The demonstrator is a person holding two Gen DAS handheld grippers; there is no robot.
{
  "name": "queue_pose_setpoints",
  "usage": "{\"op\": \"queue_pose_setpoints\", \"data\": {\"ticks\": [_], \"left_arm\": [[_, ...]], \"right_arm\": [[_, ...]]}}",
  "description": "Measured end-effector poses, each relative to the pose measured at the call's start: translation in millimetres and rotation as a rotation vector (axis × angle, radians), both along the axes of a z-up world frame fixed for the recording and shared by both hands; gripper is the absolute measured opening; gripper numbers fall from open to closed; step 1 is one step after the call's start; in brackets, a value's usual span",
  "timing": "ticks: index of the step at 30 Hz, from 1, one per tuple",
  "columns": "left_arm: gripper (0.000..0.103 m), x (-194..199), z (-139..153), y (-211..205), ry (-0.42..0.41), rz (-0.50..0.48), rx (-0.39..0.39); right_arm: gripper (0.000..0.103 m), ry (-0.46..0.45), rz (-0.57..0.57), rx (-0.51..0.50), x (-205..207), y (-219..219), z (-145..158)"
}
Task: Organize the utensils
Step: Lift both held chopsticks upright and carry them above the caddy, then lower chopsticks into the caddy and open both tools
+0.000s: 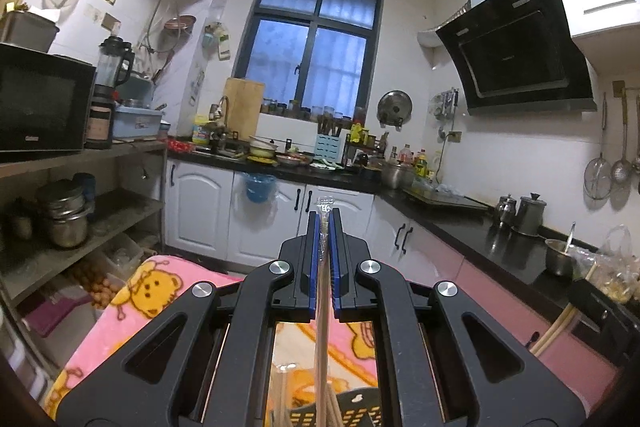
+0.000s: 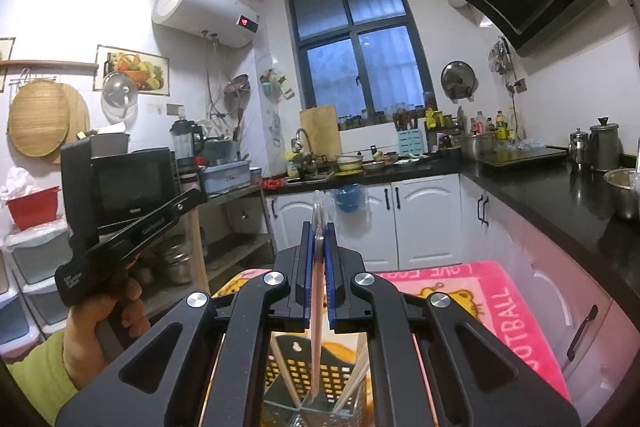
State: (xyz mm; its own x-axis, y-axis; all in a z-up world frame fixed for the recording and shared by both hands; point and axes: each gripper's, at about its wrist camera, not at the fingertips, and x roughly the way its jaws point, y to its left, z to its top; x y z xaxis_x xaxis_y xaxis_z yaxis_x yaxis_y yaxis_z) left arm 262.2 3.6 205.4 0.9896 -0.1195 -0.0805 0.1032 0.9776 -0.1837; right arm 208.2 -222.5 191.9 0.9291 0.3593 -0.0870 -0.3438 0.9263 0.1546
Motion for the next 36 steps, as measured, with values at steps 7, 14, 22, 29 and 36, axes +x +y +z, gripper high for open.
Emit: {"op": "queue_pose_setpoints", "data": {"ticks": [7, 14, 22, 29, 36], "left_arm": [[0.002, 13, -16, -2, -0.002, -0.011, 0.014], [0.002, 17, -34, -9, -0.021, -0.037, 0.034], [0.003, 18, -52, -12, -0.026, -0.043, 0.05], [0.007, 22, -65, -6, 0.005, -0.054, 0.03], [0.023, 19, -75, 4, 0.06, -0.059, 0.003]], "right_arm": [[0.006, 0.038, -0.018, 0.005, 19, 2, -16], [0.006, 0.076, -0.03, 0.008, 31, 6, -33], [0.006, 0.107, -0.03, 0.015, 40, 9, -47], [0.006, 0.129, -0.026, 0.011, 39, 11, -58], [0.007, 0.163, -0.036, 0.024, 36, 5, -68]]}}
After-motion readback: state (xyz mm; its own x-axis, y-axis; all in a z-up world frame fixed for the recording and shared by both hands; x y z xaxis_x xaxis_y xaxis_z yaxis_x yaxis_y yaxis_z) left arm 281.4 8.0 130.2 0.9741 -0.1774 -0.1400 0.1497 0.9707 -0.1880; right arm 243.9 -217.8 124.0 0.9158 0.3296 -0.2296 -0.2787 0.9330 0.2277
